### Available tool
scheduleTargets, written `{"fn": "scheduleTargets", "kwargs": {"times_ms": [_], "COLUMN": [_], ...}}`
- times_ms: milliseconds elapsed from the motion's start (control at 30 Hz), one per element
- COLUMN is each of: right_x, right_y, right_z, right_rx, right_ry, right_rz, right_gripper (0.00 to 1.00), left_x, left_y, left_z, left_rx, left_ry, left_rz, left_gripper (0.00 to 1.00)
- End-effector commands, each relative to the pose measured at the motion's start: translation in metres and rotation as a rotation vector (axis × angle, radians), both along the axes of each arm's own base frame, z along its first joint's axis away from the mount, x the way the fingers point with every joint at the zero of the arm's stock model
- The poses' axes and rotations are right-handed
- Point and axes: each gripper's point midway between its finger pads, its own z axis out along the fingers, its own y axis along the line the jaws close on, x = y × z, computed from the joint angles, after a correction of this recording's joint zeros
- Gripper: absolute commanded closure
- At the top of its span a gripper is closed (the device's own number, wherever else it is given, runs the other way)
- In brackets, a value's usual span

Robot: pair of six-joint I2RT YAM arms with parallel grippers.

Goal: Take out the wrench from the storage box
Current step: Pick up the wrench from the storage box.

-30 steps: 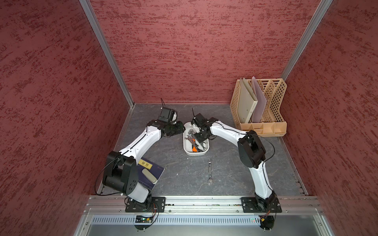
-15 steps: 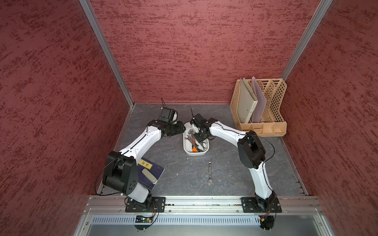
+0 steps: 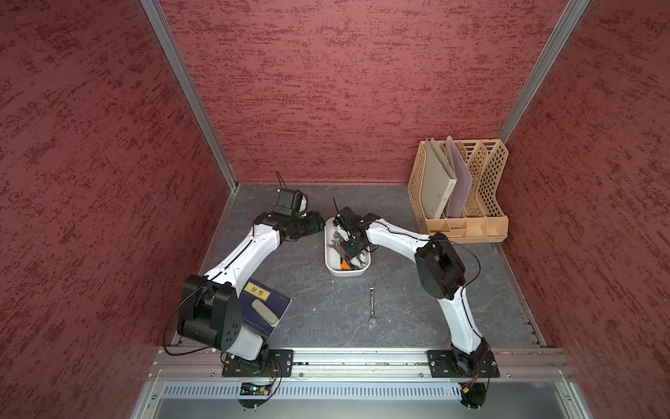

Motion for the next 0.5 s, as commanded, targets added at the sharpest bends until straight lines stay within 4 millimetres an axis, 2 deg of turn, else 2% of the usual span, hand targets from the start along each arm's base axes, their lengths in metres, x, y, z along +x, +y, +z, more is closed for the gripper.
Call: {"fn": "scheduleTargets", "kwargs": {"times_ms": [0, 200, 333, 467], "right_x": [0.004, 0.002, 0.003, 0.005], "right_y": [-0.004, -0.012, -0.011, -0.006], "right_z": [-0.009, -0.02, -0.016, -0.004], "right_rx": [-0.055, -0.138, -0.152, -0.117], "right_ry": [-0.032, -0.067, -0.099, -0.117], "right_rz": [0.004, 0.011, 0.006, -0.008], "right_gripper": [0.64, 0.66, 0.75, 0.89], "left_x": [-0.004, -0.005, -0.004, -0.003], "left_y": [0.002, 0.004, 0.003, 0.001], "left_z": [-0.001, -0.004, -0.004, -0.007], "left_rx": [0.0, -0.024, -0.032, -0.04], "left_ry": [0.001, 0.014, 0.016, 0.027], "left_rz": [-0.001, 0.008, 0.005, 0.0], "left_gripper": [0.3, 0.3, 0.3, 0.3]}}
